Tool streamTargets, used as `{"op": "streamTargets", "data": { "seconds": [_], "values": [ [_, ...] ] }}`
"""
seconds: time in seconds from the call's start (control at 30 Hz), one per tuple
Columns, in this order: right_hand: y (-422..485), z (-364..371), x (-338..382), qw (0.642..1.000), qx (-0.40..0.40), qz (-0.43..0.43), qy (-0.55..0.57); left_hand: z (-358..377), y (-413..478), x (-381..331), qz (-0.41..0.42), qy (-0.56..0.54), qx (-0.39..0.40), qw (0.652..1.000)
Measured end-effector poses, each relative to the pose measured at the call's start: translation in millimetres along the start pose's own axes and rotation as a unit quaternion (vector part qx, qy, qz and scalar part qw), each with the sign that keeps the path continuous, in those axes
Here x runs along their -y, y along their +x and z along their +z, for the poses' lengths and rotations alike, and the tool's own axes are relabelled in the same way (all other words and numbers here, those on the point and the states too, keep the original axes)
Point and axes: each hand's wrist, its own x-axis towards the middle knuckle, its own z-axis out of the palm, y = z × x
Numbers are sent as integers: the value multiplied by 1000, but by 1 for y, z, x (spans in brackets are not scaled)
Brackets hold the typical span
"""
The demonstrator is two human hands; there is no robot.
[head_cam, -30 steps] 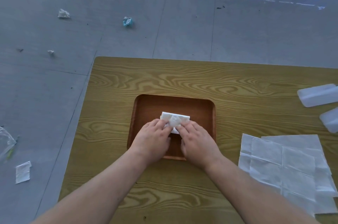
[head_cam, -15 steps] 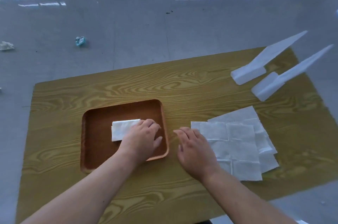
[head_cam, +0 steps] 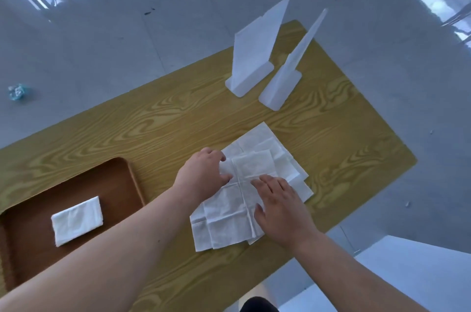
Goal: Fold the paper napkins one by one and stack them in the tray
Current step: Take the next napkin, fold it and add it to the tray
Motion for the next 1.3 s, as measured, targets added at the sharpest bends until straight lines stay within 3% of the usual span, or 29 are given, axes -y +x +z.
{"op": "streamTargets", "data": {
  "seconds": [0.53, 1.3],
  "values": [
    [10, 3, -11, 1000, 26, -12, 6, 6, 35, -21, -49, 9, -2, 999],
    [3, 7, -14, 1000, 9, -21, 19, 2, 20, -30, -31, -21, -28, 999]
  ]
}}
